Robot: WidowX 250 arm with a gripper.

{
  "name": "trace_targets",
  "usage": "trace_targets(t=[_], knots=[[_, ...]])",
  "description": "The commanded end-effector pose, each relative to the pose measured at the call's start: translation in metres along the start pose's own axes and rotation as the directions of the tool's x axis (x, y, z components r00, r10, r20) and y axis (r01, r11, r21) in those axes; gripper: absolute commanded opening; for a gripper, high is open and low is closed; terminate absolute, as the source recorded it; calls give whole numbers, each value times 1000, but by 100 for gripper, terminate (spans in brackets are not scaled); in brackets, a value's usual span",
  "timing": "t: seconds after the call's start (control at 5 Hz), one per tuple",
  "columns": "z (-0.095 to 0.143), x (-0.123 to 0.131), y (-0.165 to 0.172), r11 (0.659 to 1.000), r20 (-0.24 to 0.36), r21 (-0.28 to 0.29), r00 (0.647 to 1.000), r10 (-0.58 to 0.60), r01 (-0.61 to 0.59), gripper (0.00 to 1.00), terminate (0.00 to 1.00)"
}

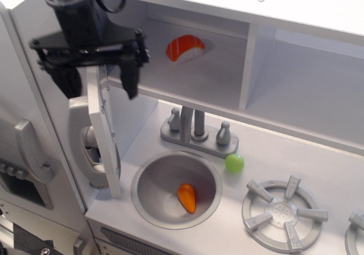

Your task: Close microwave

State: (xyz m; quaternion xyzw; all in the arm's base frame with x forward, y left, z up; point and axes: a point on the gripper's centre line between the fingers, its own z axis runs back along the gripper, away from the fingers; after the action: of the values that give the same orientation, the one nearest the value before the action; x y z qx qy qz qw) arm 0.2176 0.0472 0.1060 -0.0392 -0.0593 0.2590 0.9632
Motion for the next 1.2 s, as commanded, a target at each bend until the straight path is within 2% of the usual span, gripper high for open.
trace_targets(t=[0.0, 0.4, 0.8, 1.0], knots=[[8, 15, -40, 996, 49, -88, 999, -17, 21, 100, 0], [13, 6, -99, 987, 120, -139, 991, -62, 78, 100, 0], [40, -46, -104, 938, 70, -250, 970, -232, 242, 100, 0], [44, -70, -85, 915, 44, -263, 951, -306, 306, 100, 0]])
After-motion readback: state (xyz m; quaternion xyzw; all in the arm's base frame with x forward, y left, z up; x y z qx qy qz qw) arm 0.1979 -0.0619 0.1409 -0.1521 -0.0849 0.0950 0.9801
